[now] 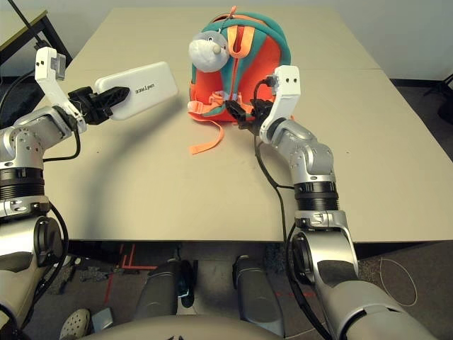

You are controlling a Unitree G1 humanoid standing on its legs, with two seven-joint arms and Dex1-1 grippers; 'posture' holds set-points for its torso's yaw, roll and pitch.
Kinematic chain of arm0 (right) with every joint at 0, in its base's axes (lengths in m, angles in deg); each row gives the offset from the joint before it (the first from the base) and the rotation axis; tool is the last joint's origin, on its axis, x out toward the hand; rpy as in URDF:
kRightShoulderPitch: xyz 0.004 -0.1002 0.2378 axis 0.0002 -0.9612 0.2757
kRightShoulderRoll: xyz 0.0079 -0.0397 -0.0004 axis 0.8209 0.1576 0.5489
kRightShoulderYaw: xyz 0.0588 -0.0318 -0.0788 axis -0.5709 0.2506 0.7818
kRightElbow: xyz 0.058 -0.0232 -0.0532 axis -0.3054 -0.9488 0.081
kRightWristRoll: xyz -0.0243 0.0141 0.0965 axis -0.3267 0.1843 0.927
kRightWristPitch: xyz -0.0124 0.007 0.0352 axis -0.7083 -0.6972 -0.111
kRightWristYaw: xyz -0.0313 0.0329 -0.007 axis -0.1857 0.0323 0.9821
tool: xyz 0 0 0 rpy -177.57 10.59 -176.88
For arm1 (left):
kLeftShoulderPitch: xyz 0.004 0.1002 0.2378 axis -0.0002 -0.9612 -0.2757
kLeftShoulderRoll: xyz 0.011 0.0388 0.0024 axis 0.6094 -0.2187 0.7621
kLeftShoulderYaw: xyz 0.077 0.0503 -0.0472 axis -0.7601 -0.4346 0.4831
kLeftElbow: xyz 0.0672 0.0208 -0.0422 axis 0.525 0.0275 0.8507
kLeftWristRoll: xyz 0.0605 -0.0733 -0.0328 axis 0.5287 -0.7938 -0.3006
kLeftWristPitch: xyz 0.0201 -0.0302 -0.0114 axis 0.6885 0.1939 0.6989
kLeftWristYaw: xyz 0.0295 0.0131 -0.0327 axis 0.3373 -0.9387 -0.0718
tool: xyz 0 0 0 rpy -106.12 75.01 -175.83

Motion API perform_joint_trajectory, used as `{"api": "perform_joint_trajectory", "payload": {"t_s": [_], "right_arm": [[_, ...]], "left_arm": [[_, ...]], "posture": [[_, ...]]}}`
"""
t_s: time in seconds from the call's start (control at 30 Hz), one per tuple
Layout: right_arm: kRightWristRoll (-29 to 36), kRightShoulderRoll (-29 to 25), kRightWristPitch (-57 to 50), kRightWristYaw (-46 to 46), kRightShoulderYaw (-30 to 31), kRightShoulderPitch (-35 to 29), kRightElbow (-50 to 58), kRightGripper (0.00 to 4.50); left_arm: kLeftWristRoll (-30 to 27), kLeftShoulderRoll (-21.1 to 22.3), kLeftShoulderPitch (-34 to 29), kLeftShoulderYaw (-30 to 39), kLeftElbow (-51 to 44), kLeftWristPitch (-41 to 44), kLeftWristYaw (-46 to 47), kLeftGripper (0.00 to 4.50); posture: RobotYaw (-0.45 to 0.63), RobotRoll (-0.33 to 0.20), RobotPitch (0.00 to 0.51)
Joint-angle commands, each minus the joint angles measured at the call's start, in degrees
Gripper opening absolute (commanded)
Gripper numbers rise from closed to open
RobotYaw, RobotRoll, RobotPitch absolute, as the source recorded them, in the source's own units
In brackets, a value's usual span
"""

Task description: Put the pencil case into the backpack and zip it.

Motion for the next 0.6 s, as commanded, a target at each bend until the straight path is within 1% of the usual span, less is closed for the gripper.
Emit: {"api": "perform_joint_trajectory", "payload": {"t_s": [0.03,0.17,0.53,0.6], "right_arm": [[-1.0,1.4,4.1,1.0,-0.1,2.6,-4.4,4.5],[-1.8,3.1,8.4,1.6,-0.1,5.5,-9.7,4.5],[-5.9,4.0,22.0,2.7,0.2,10.6,-24.0,4.5],[-5.9,3.7,23.2,2.2,0.0,10.6,-25.0,4.11]], "left_arm": [[0.6,-0.5,1.5,1.2,0.9,-3.1,1.1,1.21],[0.6,-1.3,1.2,0.8,0.8,-3.6,1.8,1.21],[0.2,-2.5,0.2,0.7,-1.3,-2.9,2.7,1.21],[0.1,-2.7,0.0,0.6,-1.6,-2.8,2.8,1.21]], "posture": [[-0.11,0.0,0.109],[-0.1,0.0,0.108],[-0.09,0.0,0.108],[-0.09,0.0,0.108]]}}
